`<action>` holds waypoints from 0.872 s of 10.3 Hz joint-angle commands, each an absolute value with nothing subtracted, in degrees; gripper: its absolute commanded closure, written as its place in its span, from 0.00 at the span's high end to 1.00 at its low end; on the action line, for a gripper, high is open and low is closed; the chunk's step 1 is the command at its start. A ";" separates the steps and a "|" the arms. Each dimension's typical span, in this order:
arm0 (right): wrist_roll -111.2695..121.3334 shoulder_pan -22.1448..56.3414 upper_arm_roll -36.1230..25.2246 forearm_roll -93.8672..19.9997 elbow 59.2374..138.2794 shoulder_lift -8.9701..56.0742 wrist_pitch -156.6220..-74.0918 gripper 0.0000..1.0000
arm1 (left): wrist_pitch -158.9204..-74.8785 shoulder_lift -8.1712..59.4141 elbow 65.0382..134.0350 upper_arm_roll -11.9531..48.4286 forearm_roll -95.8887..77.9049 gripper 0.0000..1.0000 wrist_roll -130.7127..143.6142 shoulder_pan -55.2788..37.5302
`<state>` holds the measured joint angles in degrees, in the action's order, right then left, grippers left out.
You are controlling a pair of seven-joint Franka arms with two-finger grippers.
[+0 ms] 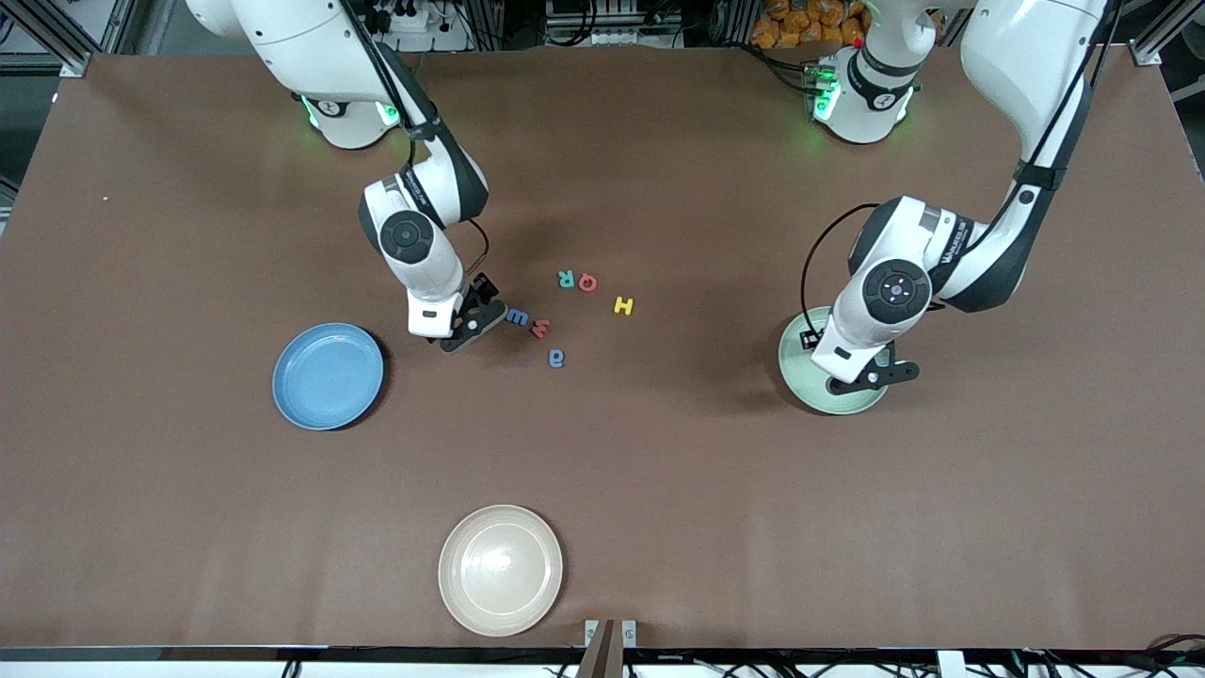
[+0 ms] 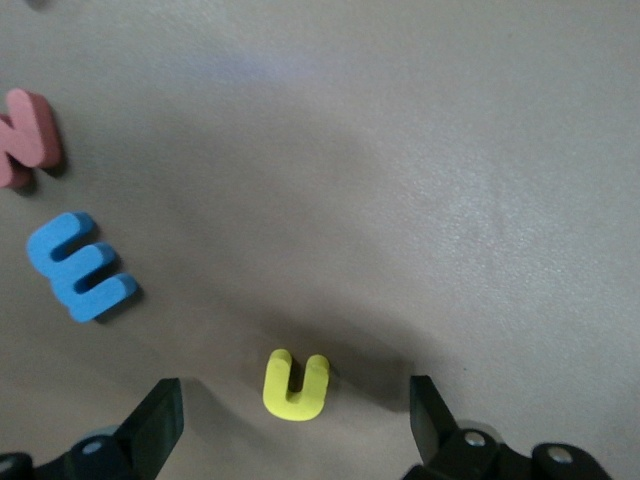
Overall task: Sort upper and lower case letters into plates
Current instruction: 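Release the M in the green plate while the right gripper grasps the u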
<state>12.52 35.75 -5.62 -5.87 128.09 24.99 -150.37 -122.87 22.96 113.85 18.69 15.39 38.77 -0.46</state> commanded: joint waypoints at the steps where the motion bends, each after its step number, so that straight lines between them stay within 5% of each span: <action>1: 12.22 35.42 -5.45 -8.61 128.41 25.13 -151.17 1.00 | -122.87 23.47 112.77 18.72 14.15 1.00 39.02 -1.05; 7: 12.22 35.59 -5.45 -10.90 128.06 25.40 -151.26 1.00 | -122.69 26.19 110.13 22.50 10.64 1.00 35.43 -1.22; 8: 12.22 35.51 -5.45 -10.90 128.06 25.31 -151.26 0.87 | -122.70 26.45 109.78 22.59 10.46 1.00 35.33 -0.88; 9: 12.22 35.51 -5.45 -10.90 127.97 25.31 -151.26 0.14 | -122.70 26.63 108.30 22.59 10.37 1.00 35.42 -1.31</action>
